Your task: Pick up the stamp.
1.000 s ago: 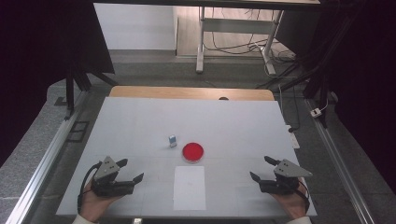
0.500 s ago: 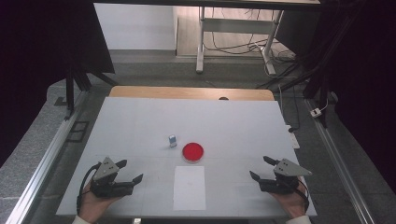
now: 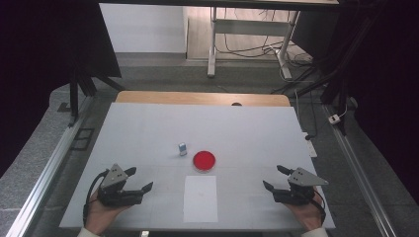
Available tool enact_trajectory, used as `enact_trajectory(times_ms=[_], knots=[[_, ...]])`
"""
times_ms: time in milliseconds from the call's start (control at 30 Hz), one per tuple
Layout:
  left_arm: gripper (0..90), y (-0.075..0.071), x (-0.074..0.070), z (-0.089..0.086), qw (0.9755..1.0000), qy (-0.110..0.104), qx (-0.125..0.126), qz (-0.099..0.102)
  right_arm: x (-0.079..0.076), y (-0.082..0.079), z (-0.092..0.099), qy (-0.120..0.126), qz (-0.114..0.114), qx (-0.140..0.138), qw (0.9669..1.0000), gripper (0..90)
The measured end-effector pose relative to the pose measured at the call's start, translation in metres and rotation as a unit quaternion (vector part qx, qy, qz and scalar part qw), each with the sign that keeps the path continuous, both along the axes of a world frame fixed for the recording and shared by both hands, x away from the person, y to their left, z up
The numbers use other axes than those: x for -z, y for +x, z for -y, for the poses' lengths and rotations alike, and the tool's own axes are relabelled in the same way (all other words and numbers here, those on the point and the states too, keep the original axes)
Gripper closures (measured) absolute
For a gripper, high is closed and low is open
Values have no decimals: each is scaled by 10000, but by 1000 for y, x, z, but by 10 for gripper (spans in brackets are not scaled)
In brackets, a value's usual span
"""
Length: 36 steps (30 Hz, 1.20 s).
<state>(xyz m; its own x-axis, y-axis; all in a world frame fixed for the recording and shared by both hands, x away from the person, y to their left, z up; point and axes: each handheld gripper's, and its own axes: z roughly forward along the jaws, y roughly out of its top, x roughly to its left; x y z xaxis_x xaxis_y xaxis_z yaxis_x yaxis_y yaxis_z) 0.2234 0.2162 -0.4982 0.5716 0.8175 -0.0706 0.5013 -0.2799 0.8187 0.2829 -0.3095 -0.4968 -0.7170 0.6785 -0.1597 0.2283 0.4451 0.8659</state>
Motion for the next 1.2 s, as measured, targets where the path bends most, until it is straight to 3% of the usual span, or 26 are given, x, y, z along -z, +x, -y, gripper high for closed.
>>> enact_trajectory(times_ms=[433,1200], knots=[[204,15,-5,6,9999,86,92,-86,4,3,-1,-45,-186,3,9998,239],[226,48,-24,29,9989,149,445,-77,5,4,-5,-104,-228,-42,9997,239]])
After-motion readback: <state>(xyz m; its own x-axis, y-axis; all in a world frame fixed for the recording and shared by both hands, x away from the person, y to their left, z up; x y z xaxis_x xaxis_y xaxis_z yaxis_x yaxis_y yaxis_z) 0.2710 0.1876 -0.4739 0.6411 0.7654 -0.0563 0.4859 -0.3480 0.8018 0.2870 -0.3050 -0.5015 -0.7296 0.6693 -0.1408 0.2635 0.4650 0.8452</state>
